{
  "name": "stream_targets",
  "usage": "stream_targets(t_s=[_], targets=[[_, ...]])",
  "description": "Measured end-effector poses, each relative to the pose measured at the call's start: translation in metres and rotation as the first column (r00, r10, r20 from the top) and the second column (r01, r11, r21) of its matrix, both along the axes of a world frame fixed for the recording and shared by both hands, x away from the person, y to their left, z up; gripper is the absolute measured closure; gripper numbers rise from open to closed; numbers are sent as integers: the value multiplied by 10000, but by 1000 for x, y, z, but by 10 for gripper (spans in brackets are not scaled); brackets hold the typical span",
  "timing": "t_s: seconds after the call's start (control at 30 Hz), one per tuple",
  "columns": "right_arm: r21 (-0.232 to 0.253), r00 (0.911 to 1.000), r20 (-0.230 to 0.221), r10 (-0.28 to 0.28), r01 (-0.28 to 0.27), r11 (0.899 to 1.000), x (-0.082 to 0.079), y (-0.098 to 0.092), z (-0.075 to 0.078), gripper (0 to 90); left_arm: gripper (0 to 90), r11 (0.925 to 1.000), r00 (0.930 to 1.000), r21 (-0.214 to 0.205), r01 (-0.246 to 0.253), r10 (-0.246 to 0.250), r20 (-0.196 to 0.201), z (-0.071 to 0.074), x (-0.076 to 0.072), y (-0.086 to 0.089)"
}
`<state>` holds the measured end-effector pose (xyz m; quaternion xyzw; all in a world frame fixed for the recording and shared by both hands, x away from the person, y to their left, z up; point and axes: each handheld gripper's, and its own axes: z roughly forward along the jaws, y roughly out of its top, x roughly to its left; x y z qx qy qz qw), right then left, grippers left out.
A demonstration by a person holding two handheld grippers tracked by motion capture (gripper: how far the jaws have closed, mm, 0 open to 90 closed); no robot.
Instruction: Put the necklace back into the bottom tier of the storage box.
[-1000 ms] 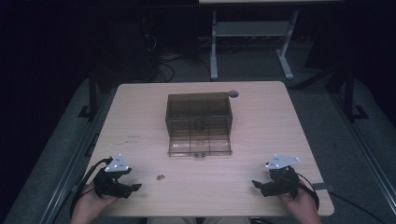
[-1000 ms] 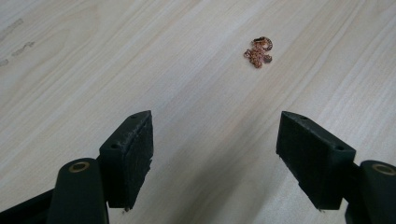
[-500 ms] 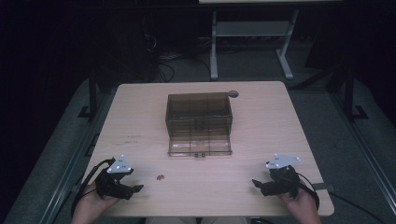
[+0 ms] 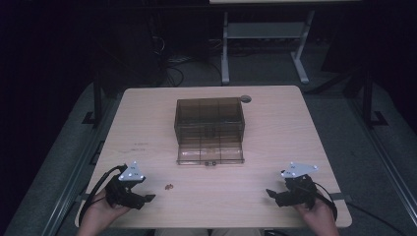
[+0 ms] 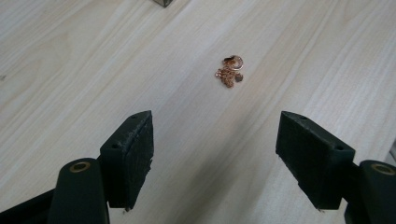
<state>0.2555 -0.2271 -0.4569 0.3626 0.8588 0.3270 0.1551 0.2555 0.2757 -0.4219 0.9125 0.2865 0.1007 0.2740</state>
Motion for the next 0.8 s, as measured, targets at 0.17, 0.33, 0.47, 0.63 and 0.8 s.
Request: stream_targets(t_s=[0.17,0.33,0.47,0.63,0.8], targets=[[-6,10000,-23,-2,2,10000,0,1,0,143,275,9997,9998,178,187,-186,-52,3,2,-6],[25,10000,-55,-22,22,10000,0,0,-1,143,275,9992,9994,214,333,-332,-44,3,4,-13],[31,10000,-57,5,-5,10000,0,0,0,143,276,9981,9989,435,436,-427,-214,2,7,-17],[51,10000,-58,7,-7,10000,0,1,0,143,276,9963,9978,608,614,-598,-278,2,9,-23],[51,10000,-69,21,-21,10000,0,1,0,143,279,9939,9966,795,762,-734,-377,2,15,-29]])
